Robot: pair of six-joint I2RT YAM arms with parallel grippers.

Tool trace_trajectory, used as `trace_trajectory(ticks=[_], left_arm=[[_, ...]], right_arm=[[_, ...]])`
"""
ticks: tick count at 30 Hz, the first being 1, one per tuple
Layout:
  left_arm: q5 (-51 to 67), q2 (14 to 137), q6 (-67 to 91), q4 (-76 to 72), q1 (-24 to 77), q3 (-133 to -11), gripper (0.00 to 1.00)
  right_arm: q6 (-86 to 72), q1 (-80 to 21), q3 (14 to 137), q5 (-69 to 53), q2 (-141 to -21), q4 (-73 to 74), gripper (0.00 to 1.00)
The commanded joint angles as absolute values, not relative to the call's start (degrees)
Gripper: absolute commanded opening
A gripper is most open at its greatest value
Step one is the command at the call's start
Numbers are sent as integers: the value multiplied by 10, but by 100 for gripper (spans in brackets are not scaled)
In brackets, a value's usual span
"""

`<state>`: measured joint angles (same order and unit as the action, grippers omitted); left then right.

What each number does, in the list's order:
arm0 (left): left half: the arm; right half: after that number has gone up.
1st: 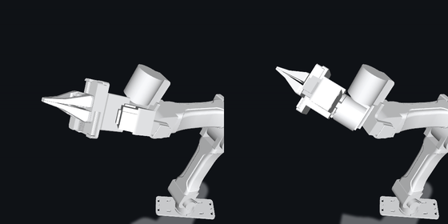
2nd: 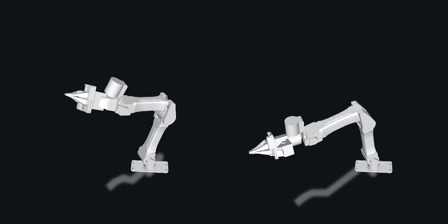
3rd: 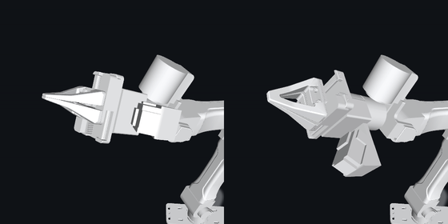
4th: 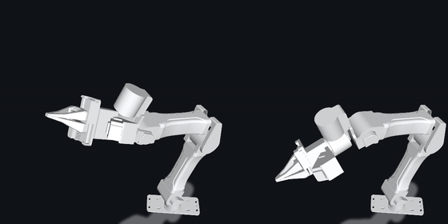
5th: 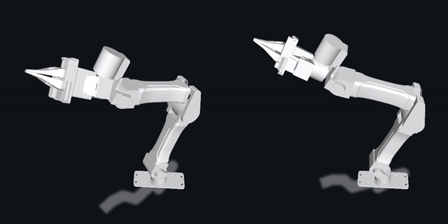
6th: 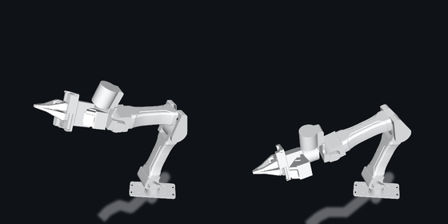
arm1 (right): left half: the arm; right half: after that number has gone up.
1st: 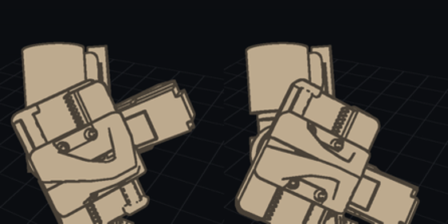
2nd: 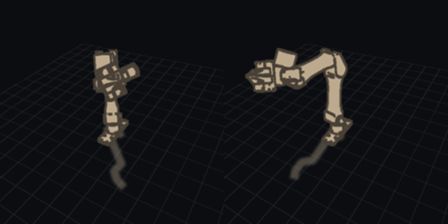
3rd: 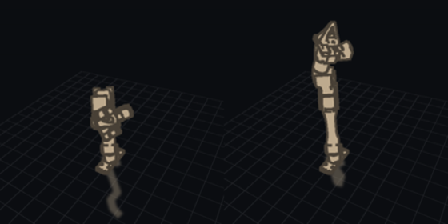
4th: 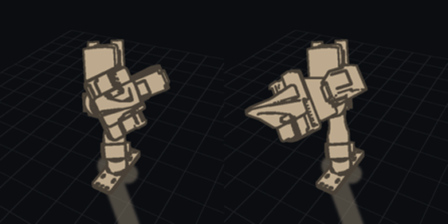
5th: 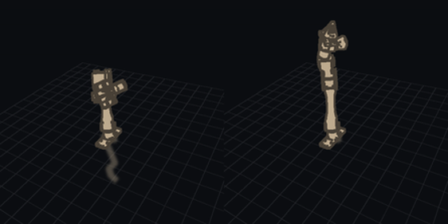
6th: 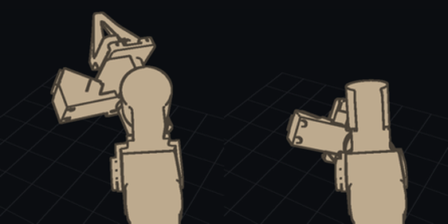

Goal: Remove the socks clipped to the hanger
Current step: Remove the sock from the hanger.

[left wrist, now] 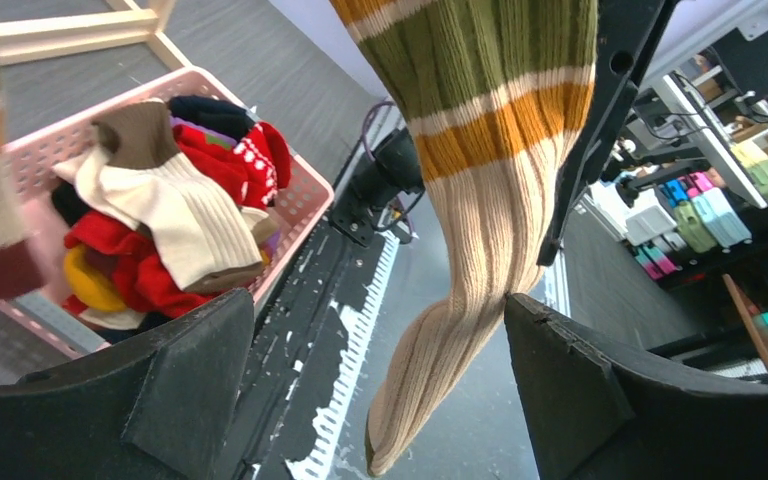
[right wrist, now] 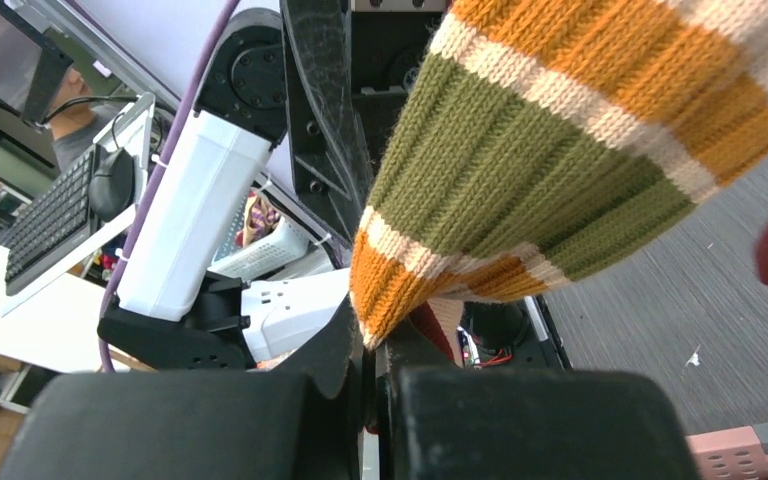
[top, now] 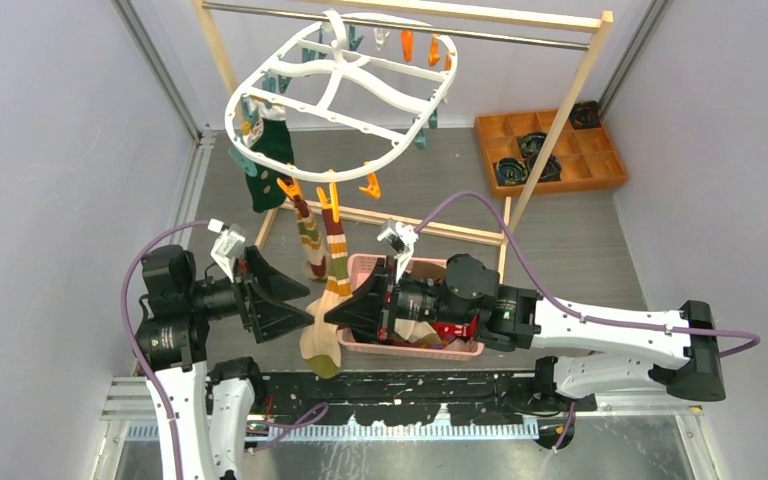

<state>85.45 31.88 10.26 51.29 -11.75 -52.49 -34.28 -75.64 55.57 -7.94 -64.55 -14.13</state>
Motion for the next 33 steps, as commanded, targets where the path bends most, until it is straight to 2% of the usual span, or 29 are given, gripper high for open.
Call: trace_trajectory(ticks=[1,7,10,13,14,16,17,18,19,21,23,30,33], left_arm=[[905,303,115,508,-111,-508,95],[936,306,114,510,-110,-516,92],[952,321,107,522,-110,-530,99],[970,348,21,602,-110,-553,98],[973,358,5,618,-110,-557,90],[964,380,-33,639,-110,-564,49],[952,388,-56,656,-110,-570,30],[942,394,-81,672,-110,-579,19],[936,398,-98,683,-110,-585,14],[923,403,-113,685,-110,-593,9],[910,404,-115,685,-110,-594,3],[866,361,-131,677,-110,-587,0],[843,328,-61,595,-110,-567,0]], right_arm=[[-359,-751,557,-97,-652,-192,1],[-371,-744,564,-98,-676,-200,1],[-380,-737,562,-96,-682,-210,1],[-387,-731,562,-93,-688,-216,1],[-388,-728,562,-90,-689,-217,1],[-392,-725,563,-82,-691,-213,2],[-394,-724,564,-76,-690,-209,6],[-396,-723,564,-71,-688,-205,12],[-397,-722,565,-61,-686,-197,21],[-394,-722,570,-28,-677,-167,41],[-387,-722,576,46,-662,-120,53],[-346,-749,640,317,-657,43,65],[-290,-793,687,417,-678,70,69]])
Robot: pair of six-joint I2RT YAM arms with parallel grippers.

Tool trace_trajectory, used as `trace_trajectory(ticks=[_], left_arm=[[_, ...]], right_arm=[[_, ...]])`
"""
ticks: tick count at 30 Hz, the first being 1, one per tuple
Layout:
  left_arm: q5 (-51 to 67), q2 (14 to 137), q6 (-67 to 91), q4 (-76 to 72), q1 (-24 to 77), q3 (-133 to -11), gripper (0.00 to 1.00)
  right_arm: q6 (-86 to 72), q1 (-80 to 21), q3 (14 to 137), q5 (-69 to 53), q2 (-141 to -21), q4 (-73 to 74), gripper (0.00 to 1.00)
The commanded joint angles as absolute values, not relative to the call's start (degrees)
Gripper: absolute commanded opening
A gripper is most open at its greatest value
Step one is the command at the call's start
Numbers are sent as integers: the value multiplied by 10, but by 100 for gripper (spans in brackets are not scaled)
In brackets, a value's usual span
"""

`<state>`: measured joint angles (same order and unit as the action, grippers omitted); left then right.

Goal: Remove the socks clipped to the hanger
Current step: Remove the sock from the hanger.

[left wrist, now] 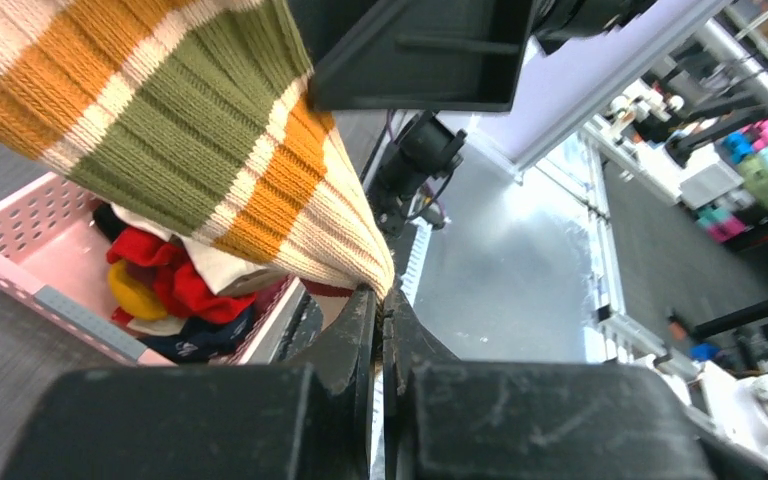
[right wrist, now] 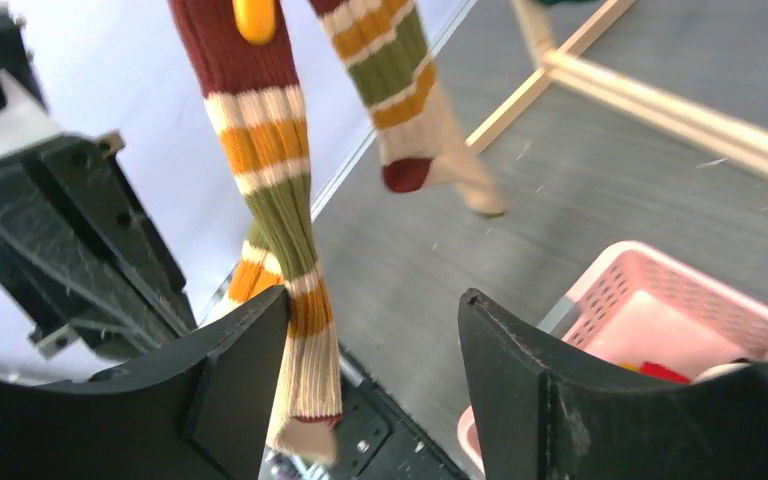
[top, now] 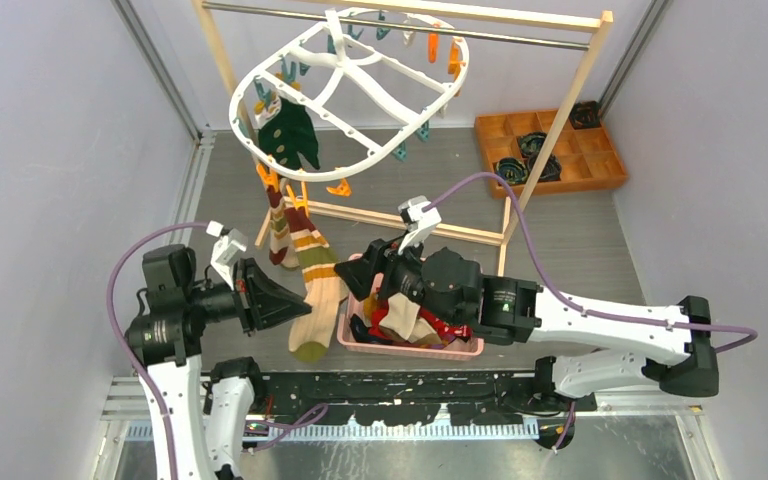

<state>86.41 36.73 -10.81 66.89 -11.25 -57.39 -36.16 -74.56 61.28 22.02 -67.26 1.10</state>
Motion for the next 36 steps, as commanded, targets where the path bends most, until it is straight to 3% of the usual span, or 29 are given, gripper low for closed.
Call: trace_trajectory(ticks=[1,5,18,36], left_arm=[[836,317,-17,553,-111,-553,0],[814,290,91,427,-110,-534,0],[814,283,70,418,-110,-564,0],[826,271,72,418,-110,-572,0]], right_arm=[[-265,-809,711,444,-691,71,69],[-196,-838,814,486,-750,100,69],[-182,-804,1086,438,-936,215,73],[-90,-775,1180,504,-1033,212,65]])
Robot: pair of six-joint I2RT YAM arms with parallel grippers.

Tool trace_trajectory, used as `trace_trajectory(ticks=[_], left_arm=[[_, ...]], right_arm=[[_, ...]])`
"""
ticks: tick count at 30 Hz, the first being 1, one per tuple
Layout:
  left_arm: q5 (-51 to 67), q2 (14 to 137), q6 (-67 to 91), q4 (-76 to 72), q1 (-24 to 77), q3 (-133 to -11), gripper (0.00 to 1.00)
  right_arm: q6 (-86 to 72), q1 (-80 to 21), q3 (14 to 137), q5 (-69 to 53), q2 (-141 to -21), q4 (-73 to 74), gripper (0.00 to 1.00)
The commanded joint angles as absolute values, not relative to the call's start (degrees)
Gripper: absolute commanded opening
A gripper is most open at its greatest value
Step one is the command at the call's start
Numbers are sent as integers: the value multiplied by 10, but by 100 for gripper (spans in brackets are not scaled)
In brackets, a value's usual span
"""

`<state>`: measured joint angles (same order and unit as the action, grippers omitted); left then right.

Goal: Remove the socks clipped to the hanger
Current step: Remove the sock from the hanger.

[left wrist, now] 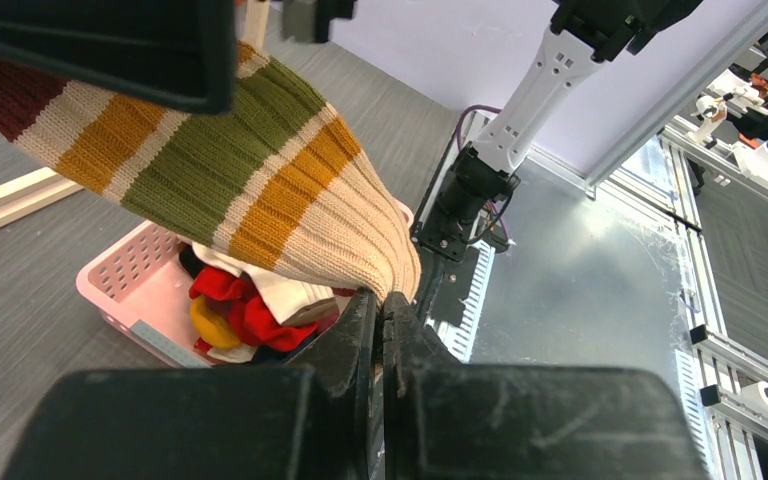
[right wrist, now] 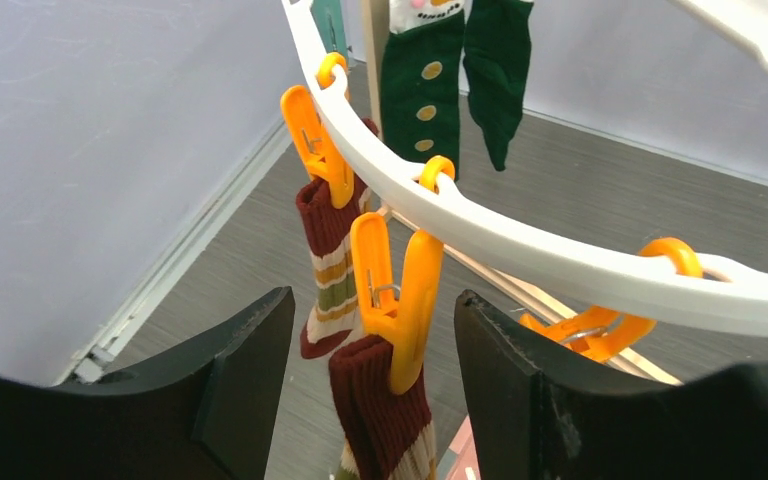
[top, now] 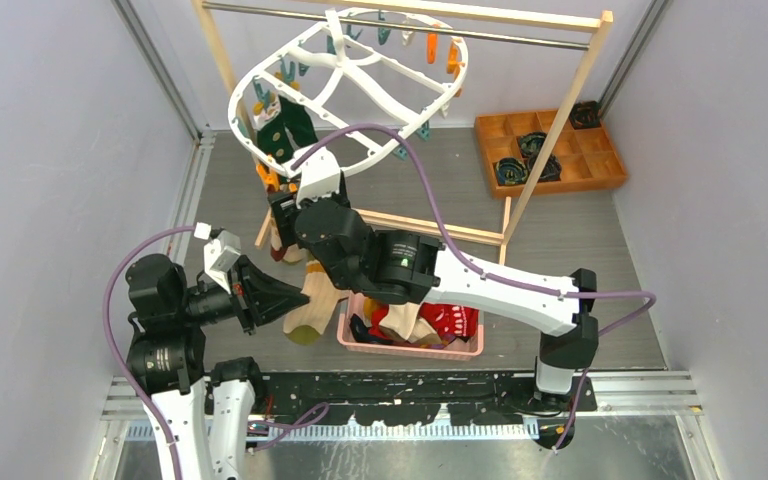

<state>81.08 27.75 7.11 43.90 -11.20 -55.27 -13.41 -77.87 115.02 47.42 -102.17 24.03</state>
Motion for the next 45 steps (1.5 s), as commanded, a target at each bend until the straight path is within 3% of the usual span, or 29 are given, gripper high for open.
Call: trace_trajectory(ticks=[1,6,15,21,27,33,45], left_arm=[[826,271,72,417,-110,-573,0],[824,268,75,418,-110,-572,0],[820,263,74,418,-110,-569,0],[819,262,73,418,-110,-571,0],[823,262,74,418,-110,-575,0],[865,258,74,434,-110,-582,0],[933,223,129,434,-111,-575,0]], right_arm=[[-85,-775,1183,507,-1037,206,63],[-69,-774,1185,522,-1044,178,56],[-65,-775,1167,545,-1034,126,54],[-72,-774,1157,540,-1027,117,24],[-92,-772,1151,524,-1019,122,9],[-123,-765,1138,498,-1003,137,1],[-222,-720,1098,400,-961,136,1]])
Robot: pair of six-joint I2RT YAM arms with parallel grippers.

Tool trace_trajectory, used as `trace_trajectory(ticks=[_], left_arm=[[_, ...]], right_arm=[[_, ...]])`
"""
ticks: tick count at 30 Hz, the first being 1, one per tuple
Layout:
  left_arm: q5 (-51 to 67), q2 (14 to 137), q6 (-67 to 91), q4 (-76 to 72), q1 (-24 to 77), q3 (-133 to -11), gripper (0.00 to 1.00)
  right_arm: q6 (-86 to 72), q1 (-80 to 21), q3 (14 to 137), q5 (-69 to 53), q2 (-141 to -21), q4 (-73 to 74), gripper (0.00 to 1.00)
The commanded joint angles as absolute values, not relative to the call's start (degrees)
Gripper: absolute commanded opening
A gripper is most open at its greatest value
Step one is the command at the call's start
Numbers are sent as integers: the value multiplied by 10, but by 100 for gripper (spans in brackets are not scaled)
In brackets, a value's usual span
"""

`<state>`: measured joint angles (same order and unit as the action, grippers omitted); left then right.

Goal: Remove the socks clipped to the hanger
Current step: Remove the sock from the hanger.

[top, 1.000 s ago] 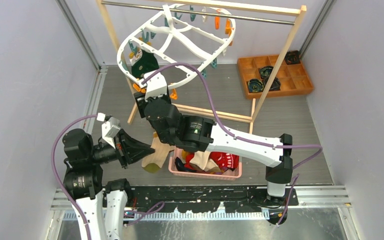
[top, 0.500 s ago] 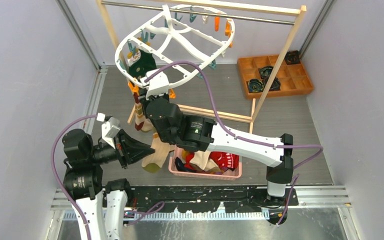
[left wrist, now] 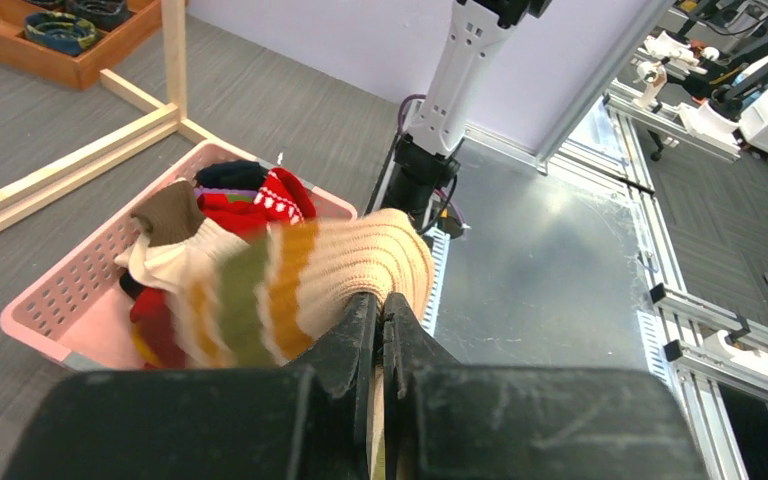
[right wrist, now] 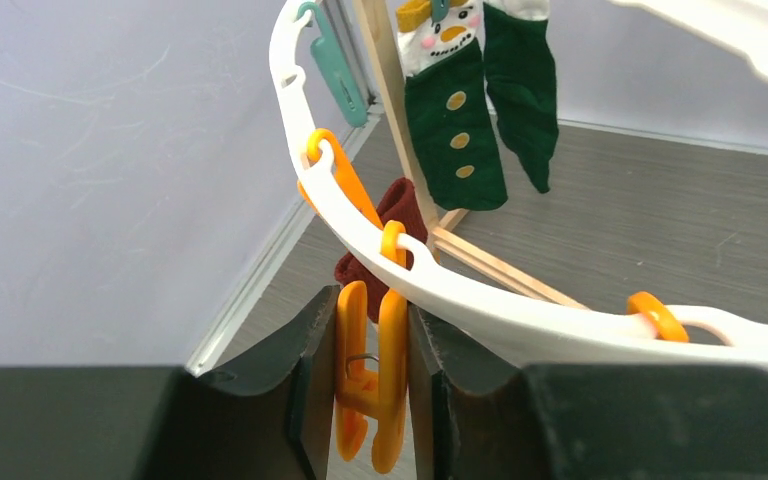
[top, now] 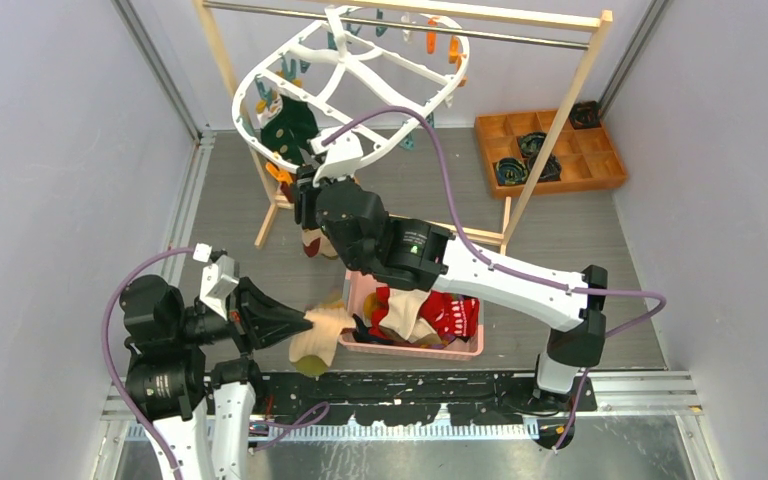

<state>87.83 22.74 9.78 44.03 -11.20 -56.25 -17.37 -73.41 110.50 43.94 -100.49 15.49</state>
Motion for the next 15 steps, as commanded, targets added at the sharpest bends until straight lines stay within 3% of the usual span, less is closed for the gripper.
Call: trace_trajectory(ticks=[1,4,5,6,10,12,15], left_arm=[[939,223,134,435,-111,-574,0],[932,218,135,434,-111,-574,0],[927,219,130,435,-111,-579,0],[918,222,125,435,-111,-586,0],[896,245,95,427,-111,-610,0],[886,257,74,427,-111,-614,0],[872,268,40,427,-111,-612,0]], right_arm=[[-231,-717,1096,390,-959,137,1],[-242,-712,1096,368,-956,142,1],[-241,-712,1094,364,-954,145,6],[-241,-712,1087,360,-950,148,18],[-244,-714,983,320,-883,121,93],[-249,-714,908,281,-831,90,99],[-253,-713,808,196,-750,54,100]])
